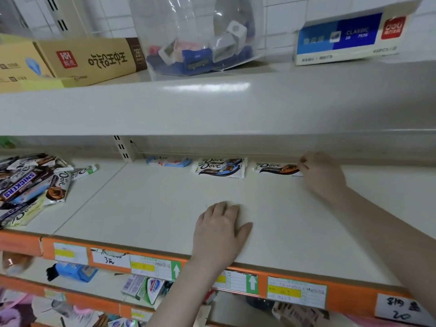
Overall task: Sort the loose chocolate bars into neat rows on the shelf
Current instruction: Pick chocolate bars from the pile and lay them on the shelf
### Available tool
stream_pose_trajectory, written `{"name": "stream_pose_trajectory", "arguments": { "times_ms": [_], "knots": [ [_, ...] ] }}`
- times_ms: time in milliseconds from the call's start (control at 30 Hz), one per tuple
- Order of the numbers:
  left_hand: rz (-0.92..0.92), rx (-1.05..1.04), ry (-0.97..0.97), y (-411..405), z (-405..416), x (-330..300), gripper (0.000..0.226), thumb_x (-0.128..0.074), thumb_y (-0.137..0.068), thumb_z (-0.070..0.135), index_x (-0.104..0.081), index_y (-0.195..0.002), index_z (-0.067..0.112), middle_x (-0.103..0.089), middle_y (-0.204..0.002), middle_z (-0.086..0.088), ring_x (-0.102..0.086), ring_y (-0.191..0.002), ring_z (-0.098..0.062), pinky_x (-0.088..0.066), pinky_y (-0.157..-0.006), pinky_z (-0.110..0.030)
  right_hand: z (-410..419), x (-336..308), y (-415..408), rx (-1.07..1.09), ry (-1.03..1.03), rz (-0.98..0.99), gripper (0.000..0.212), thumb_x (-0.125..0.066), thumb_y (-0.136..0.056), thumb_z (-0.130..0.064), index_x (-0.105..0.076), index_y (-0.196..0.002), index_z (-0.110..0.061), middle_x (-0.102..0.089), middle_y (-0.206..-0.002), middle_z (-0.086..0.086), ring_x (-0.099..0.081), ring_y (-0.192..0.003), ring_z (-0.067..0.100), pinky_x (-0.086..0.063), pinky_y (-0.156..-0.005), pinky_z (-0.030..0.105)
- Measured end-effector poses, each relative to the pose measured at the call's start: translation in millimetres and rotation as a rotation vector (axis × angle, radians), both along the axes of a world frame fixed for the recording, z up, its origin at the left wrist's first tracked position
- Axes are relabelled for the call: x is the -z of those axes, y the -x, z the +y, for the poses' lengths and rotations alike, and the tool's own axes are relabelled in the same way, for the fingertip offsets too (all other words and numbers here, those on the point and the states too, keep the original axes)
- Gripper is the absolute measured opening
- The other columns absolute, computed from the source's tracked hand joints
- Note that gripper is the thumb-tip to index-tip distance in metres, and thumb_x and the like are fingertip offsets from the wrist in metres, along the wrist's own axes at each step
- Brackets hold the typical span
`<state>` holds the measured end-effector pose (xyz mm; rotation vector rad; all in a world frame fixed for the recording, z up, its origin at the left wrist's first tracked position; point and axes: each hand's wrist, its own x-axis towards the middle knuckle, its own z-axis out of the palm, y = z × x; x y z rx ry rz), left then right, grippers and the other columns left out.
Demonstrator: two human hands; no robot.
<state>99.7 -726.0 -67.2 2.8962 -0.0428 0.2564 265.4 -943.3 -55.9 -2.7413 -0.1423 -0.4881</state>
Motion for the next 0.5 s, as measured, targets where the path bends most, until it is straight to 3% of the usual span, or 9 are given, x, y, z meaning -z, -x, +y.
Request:
{"name": "stream_pose_trajectory", "arguments": {
  "times_ms": [133,267,400,500],
  "knots": [
    [0.013,0.043,-0.016,-1.2,11.5,-0.8,0.052,-0.040,-0.092,0.053,-0.044,-0.135,0.026,-0.042,-0.142,0.005,-0.037,-0.130,-0.016,-0.029,-0.105,-0.027,19.9,-18.5,70.0,-0.128,0.182,0.097,0.028,-0.045,-0.092,-0.028,-0.061,-0.110,-0.013,-0.059,-0.111,0.012,-0.052,-0.105,0.031,-0.039,-0.084,0.036],
    [-0.016,-0.045,0.005,6.1,24.1,-4.7,0.048,-0.046,-0.091,0.047,-0.047,-0.133,0.024,-0.047,-0.138,0.004,-0.043,-0.125,-0.019,-0.034,-0.101,-0.028,43.0,-18.6,127.1,-0.213,0.190,0.176,0.033,-0.037,-0.094,-0.032,-0.052,-0.120,-0.018,-0.054,-0.121,0.005,-0.046,-0.114,0.024,-0.037,-0.096,0.036],
    [-0.078,-0.156,-0.021,18.0,48.7,-5.5,0.051,-0.046,-0.079,0.048,-0.065,-0.112,0.014,-0.065,-0.114,-0.009,-0.059,-0.103,-0.032,-0.048,-0.085,-0.038,77.8,-10.7,157.2,-0.229,0.161,0.117,0.034,-0.037,-0.094,-0.034,-0.051,-0.121,-0.019,-0.055,-0.121,0.003,-0.046,-0.114,0.023,-0.037,-0.098,0.035],
    [-0.083,-0.229,-0.029,29.0,81.6,-5.9,0.043,-0.060,-0.075,0.042,-0.069,-0.104,0.011,-0.067,-0.105,-0.013,-0.063,-0.096,-0.035,-0.051,-0.078,-0.041,114.0,-8.7,166.3,-0.247,0.141,0.084,0.035,-0.039,-0.094,-0.035,-0.051,-0.122,-0.019,-0.055,-0.120,0.004,-0.047,-0.114,0.024,-0.037,-0.098,0.035]
  ]
}}
